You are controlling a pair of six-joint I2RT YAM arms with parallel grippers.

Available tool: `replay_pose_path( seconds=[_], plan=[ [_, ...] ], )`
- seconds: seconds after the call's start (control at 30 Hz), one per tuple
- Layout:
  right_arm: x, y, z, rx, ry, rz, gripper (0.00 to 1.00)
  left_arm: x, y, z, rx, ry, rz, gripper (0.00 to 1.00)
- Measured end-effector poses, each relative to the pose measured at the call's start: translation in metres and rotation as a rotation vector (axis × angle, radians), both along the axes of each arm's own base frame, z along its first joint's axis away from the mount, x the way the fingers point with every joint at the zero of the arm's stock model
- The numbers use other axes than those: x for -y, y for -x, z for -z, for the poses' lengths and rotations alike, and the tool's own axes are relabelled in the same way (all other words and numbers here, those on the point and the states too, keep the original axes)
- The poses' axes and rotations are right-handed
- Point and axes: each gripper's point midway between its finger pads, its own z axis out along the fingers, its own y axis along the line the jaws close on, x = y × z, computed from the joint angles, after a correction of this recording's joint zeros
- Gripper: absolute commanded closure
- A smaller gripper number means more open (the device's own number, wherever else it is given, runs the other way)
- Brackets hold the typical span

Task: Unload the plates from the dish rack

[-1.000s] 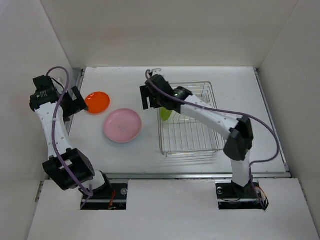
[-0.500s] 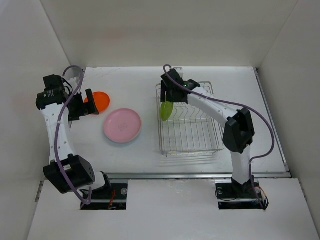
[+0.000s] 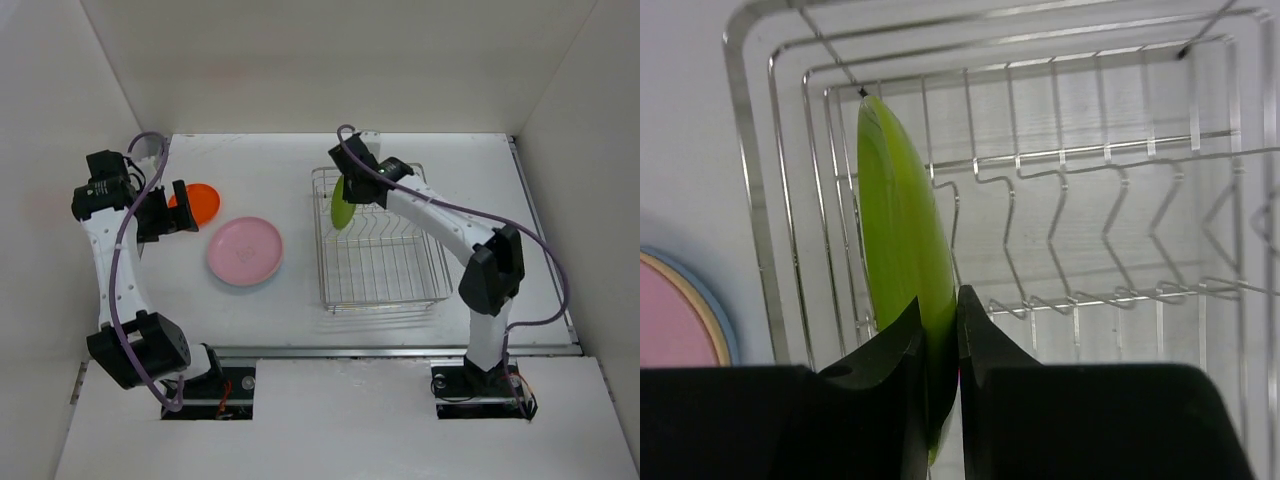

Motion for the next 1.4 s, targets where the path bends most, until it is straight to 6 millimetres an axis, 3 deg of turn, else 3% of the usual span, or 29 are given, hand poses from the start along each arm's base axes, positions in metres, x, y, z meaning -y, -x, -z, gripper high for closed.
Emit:
replay_pose_path(
  seconds=[0.2, 0.27, 0.33, 0.47, 0.53, 0.6, 0.7, 0.77, 0.9, 1.07, 1.23, 1.27, 1.33, 1.4],
  plan=[
    [0.013, 0.019, -0.12, 0.246, -0.074, 0.048, 1.0, 0.021, 0.005, -0.003, 0.01, 0.066, 0.105, 0.0],
    [0.006, 0.036, -0.155, 0.327, -0.169, -0.012, 1.0, 0.036, 0.008, -0.006, 0.014, 0.111, 0.177, 0.0],
    [-0.009, 0.055, -0.172, 0.362, -0.265, -0.131, 1.0, 0.056, 0.012, -0.011, 0.027, 0.159, 0.266, 0.0],
    [-0.068, 0.073, -0.166, 0.328, -0.421, -0.412, 1.0, 0.095, 0.018, -0.027, 0.067, 0.225, 0.444, 0.0],
    [-0.107, 0.072, -0.142, 0.27, -0.47, -0.544, 1.0, 0.11, 0.023, -0.033, 0.086, 0.241, 0.516, 0.0],
    [-0.141, 0.076, -0.104, 0.181, -0.492, -0.654, 1.0, 0.121, 0.027, -0.036, 0.095, 0.249, 0.569, 0.0],
    [-0.171, 0.095, -0.052, 0.053, -0.508, -0.771, 1.0, 0.127, 0.032, -0.036, 0.089, 0.254, 0.602, 0.0],
    [-0.179, 0.11, -0.036, 0.004, -0.521, -0.827, 1.0, 0.125, 0.032, -0.032, 0.075, 0.25, 0.6, 0.0],
    [-0.193, 0.132, -0.048, 0.028, -0.602, -0.942, 1.0, 0.121, 0.028, -0.015, 0.004, 0.251, 0.587, 0.09],
    [-0.195, 0.141, -0.074, 0.099, -0.667, -1.01, 1.0, 0.118, 0.024, 0.004, -0.069, 0.266, 0.574, 0.2],
    [-0.196, 0.145, -0.085, 0.136, -0.702, -1.05, 1.0, 0.121, 0.027, 0.002, -0.064, 0.284, 0.594, 0.56],
    [-0.197, 0.146, -0.087, 0.138, -0.708, -1.058, 1.0, 0.123, 0.028, 0.002, -0.066, 0.294, 0.603, 0.76],
    [-0.197, 0.145, -0.088, 0.151, -0.705, -1.067, 1.0, 0.126, 0.033, 0.0, -0.07, 0.316, 0.638, 0.99],
    [-0.193, 0.139, -0.087, 0.145, -0.71, -1.058, 1.0, 0.13, 0.036, -0.002, -0.056, 0.337, 0.697, 1.0]
  ],
)
